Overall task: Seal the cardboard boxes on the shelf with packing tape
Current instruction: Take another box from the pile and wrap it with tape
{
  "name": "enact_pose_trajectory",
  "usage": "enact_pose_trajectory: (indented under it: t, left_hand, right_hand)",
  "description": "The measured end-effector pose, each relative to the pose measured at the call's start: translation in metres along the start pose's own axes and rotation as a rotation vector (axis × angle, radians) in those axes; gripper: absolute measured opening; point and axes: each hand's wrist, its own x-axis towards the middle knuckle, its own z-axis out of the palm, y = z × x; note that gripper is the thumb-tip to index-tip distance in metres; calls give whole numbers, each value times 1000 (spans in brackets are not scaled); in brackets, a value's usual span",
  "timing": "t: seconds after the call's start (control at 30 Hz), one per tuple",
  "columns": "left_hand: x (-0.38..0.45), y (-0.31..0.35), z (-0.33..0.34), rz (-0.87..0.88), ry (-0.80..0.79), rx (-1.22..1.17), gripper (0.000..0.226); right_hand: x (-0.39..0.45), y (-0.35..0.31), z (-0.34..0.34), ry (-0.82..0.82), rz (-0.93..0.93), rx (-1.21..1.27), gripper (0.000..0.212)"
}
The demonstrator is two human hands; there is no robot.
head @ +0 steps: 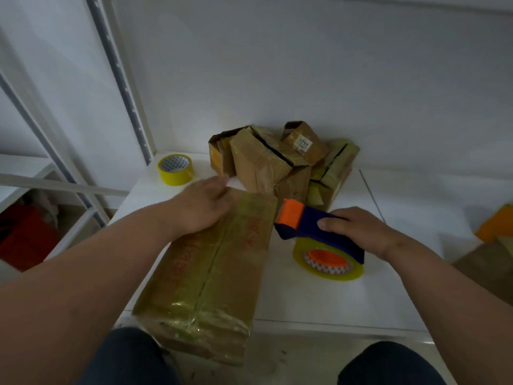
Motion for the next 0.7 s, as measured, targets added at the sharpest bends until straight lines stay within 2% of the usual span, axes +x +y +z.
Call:
enact_pose_trajectory:
  t: [0.07,0.1,0.3,0.5,0.7]
  left_hand:
    - [0,-5,12,20,-53,205,68]
    - [1,-8,15,7,-51,227,69]
    - [0,-10,20,-20,-22,250,73]
    - [3,-12,20,-17,-15,236,74]
    - [2,-11,18,-18,-21,197,75]
  right_hand:
    - [1,2,1,2,-12,-33,26]
    - [1,5,1,7,-16,-44,24]
    - [-12,30,-2,43,-3,19,22]
    - [-19,47,-16,13,56,-11,43]
    - [1,14,-13,-78,45,-277,35]
